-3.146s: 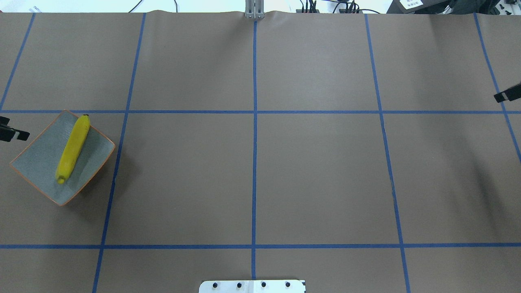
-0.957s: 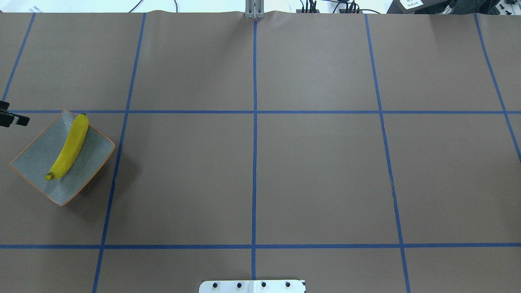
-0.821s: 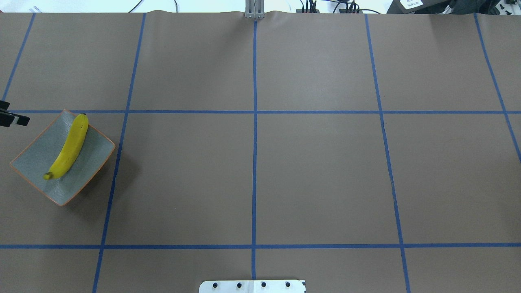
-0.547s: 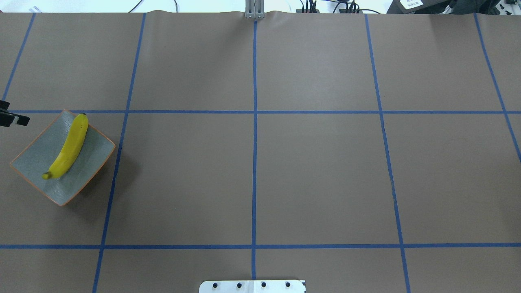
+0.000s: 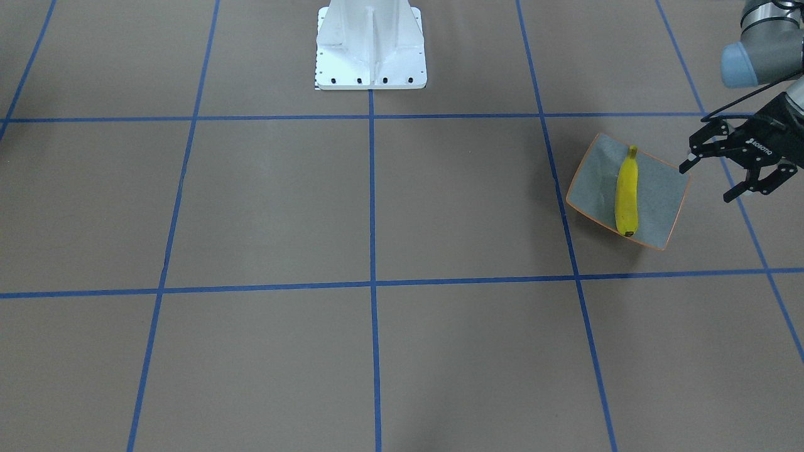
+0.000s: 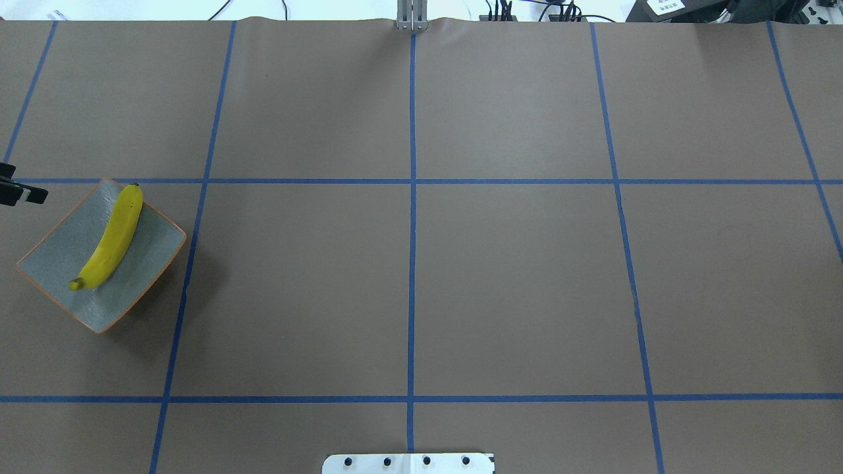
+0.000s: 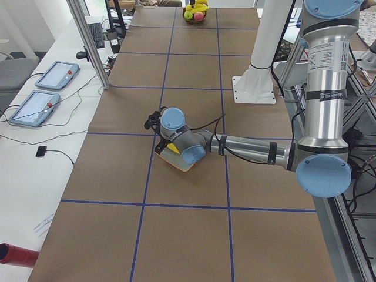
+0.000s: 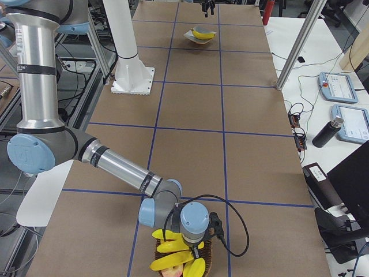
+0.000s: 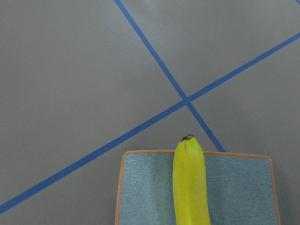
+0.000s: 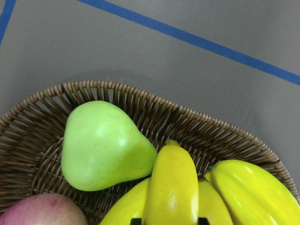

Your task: Transfer all bananas from basket to plate

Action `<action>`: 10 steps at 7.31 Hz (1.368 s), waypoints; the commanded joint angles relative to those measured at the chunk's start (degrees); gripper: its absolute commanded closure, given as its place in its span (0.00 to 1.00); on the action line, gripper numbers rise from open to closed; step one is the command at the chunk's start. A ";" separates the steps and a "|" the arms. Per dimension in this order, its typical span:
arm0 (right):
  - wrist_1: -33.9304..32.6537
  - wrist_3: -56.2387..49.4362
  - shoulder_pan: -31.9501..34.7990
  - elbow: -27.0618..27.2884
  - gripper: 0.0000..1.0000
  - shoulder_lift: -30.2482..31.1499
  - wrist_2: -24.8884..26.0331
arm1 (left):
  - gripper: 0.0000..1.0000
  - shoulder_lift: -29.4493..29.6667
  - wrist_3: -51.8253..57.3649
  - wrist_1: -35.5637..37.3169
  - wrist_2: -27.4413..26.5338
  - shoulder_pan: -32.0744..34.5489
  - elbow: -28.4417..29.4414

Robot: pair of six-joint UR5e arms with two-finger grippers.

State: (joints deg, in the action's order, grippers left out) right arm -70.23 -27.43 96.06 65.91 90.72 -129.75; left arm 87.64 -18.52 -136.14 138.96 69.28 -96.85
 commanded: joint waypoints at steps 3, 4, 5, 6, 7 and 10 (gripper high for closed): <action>-0.09 -0.52 -0.26 2.63 1.00 -0.36 -0.24 | 0.00 -0.27 0.23 0.00 0.00 0.07 0.00; -0.17 -0.43 -0.18 4.48 1.00 -0.02 -0.59 | 0.00 -0.36 0.23 0.00 0.00 0.07 0.00; -0.61 -0.43 0.00 5.71 1.00 -0.01 -0.60 | 0.00 -0.53 0.23 -0.09 0.00 0.07 0.00; -0.96 -0.43 0.52 6.68 1.00 -0.27 -0.60 | 0.00 -0.62 0.23 -0.18 0.00 0.07 0.00; -1.92 -0.43 1.83 7.74 1.00 -0.54 -0.60 | 0.00 -0.80 0.23 -0.18 0.09 0.07 0.00; -19.72 0.35 3.78 22.81 1.00 -1.24 -0.51 | 0.00 -0.98 0.15 -0.18 0.09 0.07 0.00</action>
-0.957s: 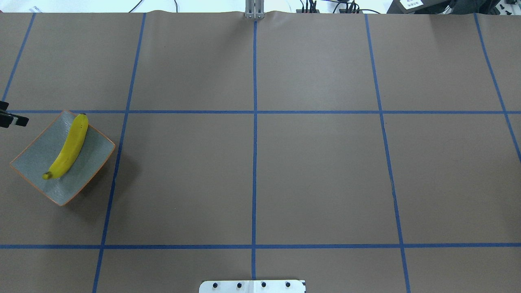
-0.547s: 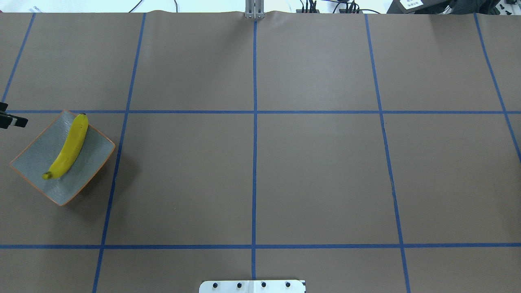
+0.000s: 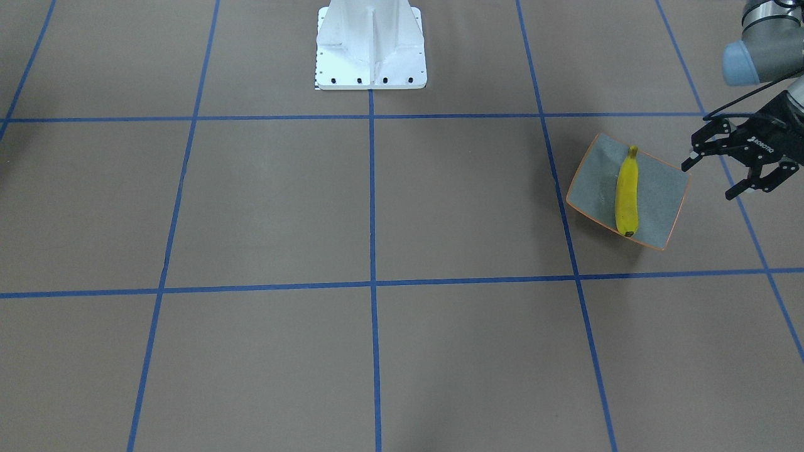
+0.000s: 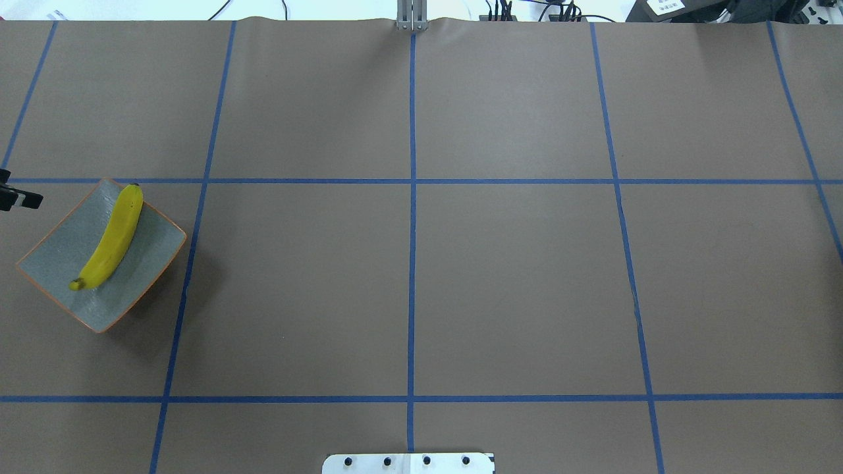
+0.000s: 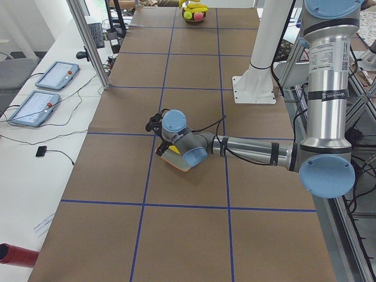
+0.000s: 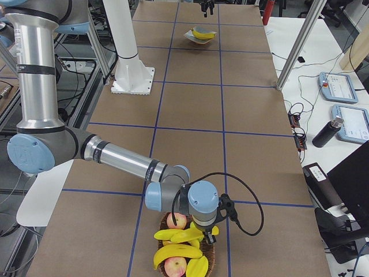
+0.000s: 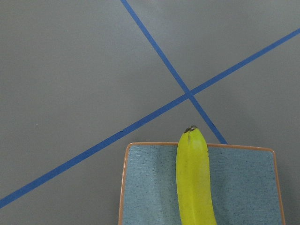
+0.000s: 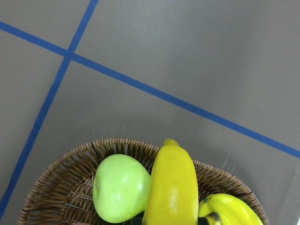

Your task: Transfer all bananas from basket to plate

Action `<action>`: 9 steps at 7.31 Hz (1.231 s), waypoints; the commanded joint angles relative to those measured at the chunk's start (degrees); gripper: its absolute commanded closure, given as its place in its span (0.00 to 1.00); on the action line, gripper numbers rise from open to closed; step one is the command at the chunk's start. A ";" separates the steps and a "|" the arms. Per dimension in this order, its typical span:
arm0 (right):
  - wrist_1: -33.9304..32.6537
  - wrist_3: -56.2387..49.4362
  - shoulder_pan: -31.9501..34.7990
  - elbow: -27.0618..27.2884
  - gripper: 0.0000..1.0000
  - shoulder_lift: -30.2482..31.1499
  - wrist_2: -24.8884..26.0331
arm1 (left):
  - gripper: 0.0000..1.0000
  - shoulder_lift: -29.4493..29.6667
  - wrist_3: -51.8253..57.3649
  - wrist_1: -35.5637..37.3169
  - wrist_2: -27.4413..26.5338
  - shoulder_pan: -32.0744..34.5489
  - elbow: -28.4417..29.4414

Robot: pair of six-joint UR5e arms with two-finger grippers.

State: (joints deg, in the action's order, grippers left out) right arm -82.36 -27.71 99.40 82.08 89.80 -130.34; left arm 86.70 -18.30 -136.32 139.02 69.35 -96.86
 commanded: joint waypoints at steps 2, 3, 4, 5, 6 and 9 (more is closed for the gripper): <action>-10.72 7.44 0.36 10.28 1.00 -2.95 -2.44 | 0.00 0.48 -0.77 0.00 0.20 0.00 -0.09; -10.54 12.45 -0.60 10.46 1.00 -4.44 -4.90 | 0.00 0.83 -1.04 0.00 0.63 0.00 -0.09; -10.37 16.94 -2.96 10.90 1.00 -6.20 -6.49 | 0.00 1.79 -2.00 0.00 0.64 -0.09 -0.09; -10.19 23.60 -5.51 12.73 1.00 -8.04 -7.37 | 0.00 3.89 -6.44 0.09 0.90 -0.17 -0.18; -10.10 30.71 -9.01 16.14 1.00 -9.28 -7.47 | 0.00 6.70 -10.40 0.00 1.08 -0.70 -0.18; -10.02 51.90 -18.24 18.55 1.00 -18.75 -7.29 | 0.00 13.38 -21.92 0.00 1.08 -3.33 -0.26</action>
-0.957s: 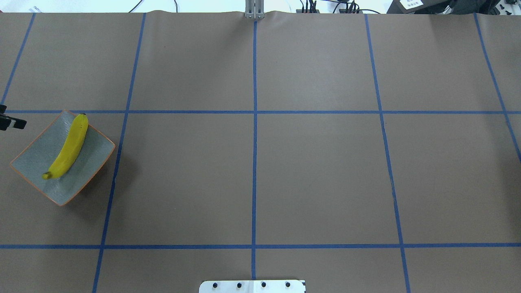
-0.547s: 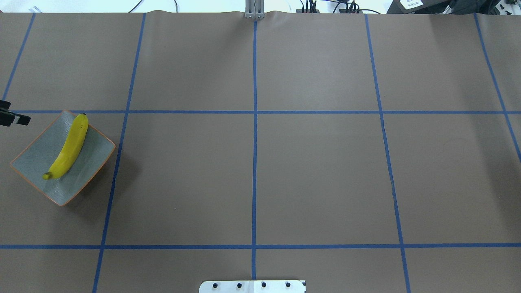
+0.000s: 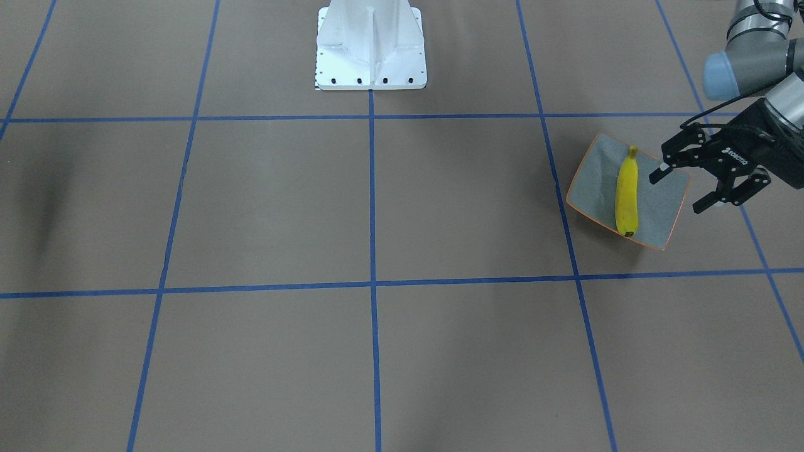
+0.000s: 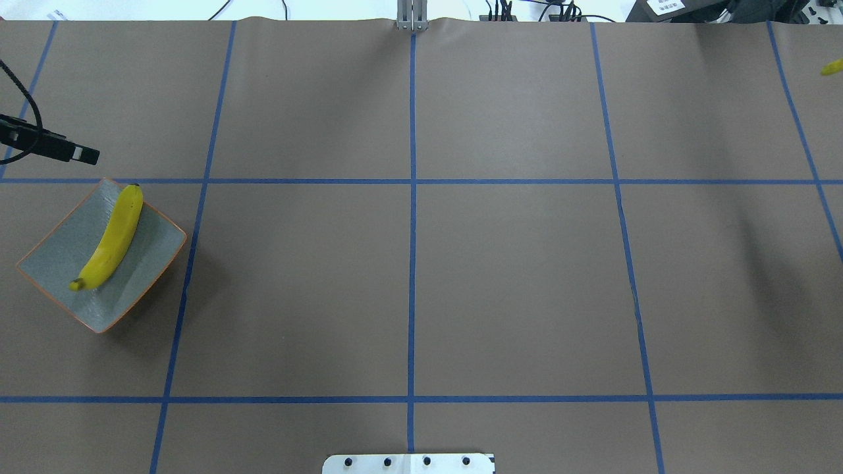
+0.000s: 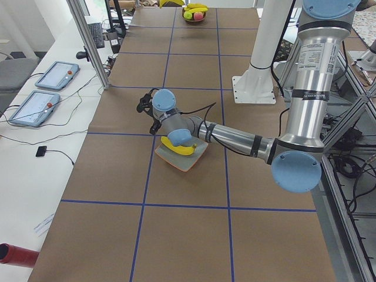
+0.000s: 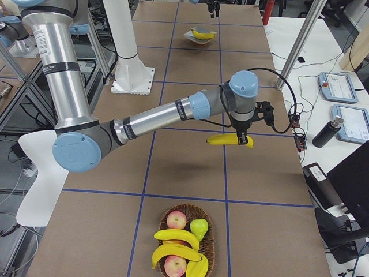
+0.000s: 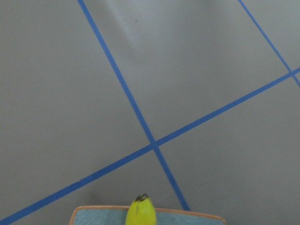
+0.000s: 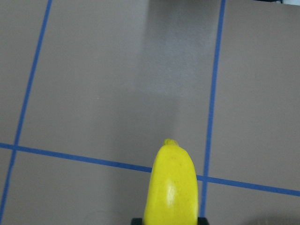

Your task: Transfer all bananas from basket to plate

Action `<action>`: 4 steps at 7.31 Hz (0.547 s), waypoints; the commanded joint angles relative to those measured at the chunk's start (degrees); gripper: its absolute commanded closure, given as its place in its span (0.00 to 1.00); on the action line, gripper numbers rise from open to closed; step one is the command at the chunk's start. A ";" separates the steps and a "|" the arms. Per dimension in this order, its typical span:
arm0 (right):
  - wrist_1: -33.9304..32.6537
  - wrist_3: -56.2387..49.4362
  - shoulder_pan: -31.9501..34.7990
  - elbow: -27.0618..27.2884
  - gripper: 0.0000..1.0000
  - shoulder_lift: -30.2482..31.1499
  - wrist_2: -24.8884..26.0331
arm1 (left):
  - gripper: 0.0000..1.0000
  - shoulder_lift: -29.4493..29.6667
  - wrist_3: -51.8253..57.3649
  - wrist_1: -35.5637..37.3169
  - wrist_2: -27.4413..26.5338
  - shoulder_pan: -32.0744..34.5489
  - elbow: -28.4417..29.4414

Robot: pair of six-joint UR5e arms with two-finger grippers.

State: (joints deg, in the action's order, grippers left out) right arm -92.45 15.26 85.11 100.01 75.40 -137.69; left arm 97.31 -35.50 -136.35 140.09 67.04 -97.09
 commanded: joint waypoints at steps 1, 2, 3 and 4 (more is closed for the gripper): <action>2.34 16.56 -7.73 0.53 1.00 -7.16 0.23 | 0.00 4.19 -7.45 0.03 0.01 -1.64 -0.38; 8.80 28.56 -11.77 0.19 1.00 -8.85 1.01 | 0.00 5.42 -10.79 0.12 0.01 -1.82 -1.34; 16.00 39.47 -15.29 0.01 1.00 -10.08 3.19 | 0.00 6.04 -13.95 0.21 0.01 -1.91 -2.83; 19.38 47.15 -18.98 0.27 1.00 -12.01 6.00 | 0.00 7.44 -17.20 0.30 0.01 -1.91 -3.80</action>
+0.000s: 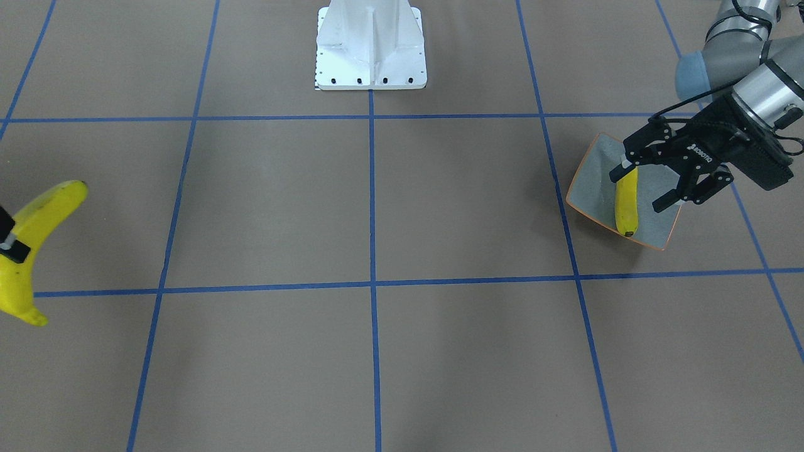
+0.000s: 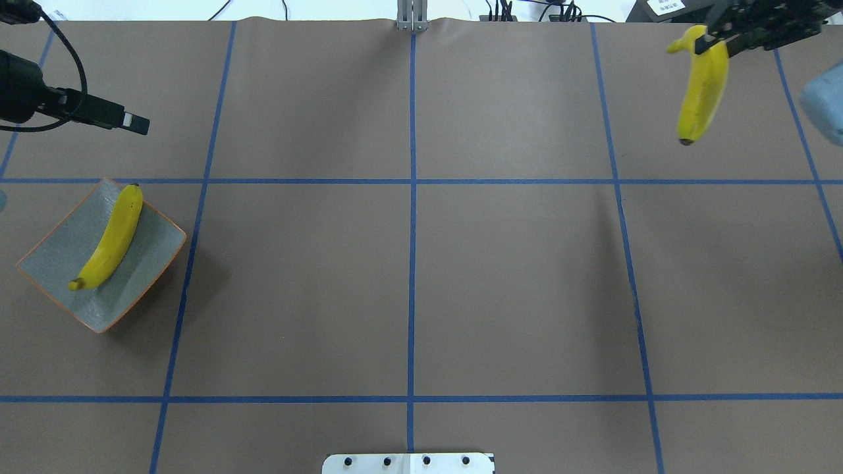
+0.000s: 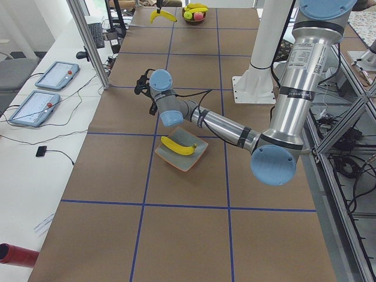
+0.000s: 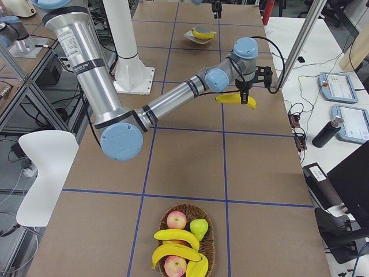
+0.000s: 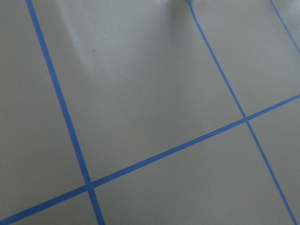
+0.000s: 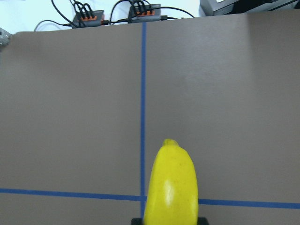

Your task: Transfer all bananas from basket to plate

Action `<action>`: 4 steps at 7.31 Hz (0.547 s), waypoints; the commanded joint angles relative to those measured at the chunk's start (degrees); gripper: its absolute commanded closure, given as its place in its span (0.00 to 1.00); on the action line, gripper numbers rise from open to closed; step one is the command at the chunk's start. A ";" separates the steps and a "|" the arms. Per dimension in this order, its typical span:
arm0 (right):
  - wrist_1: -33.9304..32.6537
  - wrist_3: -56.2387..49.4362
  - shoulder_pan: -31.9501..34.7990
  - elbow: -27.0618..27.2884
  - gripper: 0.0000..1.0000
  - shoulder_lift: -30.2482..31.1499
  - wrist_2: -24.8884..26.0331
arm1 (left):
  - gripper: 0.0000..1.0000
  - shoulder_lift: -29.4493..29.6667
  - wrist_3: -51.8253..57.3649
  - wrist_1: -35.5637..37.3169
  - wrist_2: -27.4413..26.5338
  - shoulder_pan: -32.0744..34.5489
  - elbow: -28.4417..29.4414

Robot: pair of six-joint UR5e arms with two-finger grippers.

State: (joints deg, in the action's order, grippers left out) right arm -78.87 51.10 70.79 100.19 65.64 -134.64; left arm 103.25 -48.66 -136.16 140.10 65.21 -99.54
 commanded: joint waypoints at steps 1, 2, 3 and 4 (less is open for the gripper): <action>6.10 17.83 -7.65 0.62 1.00 -4.79 6.28 | 0.00 3.69 -8.69 0.02 0.00 -0.87 -1.70; 6.10 22.76 -10.55 1.93 1.00 -6.12 9.28 | 0.00 5.28 -11.52 -0.07 -0.09 -1.92 -2.23; 6.19 26.38 -13.28 3.25 1.00 -7.53 12.26 | 0.00 6.77 -13.55 -0.33 -0.18 -3.15 -2.50; 6.19 30.77 -16.26 3.61 1.00 -10.07 15.43 | 0.00 9.22 -17.05 -0.33 -0.44 -5.51 -2.33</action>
State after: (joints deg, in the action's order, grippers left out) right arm -72.80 76.56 58.07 102.95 58.16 -122.98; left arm 109.95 -61.98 -136.40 139.89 61.96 -101.83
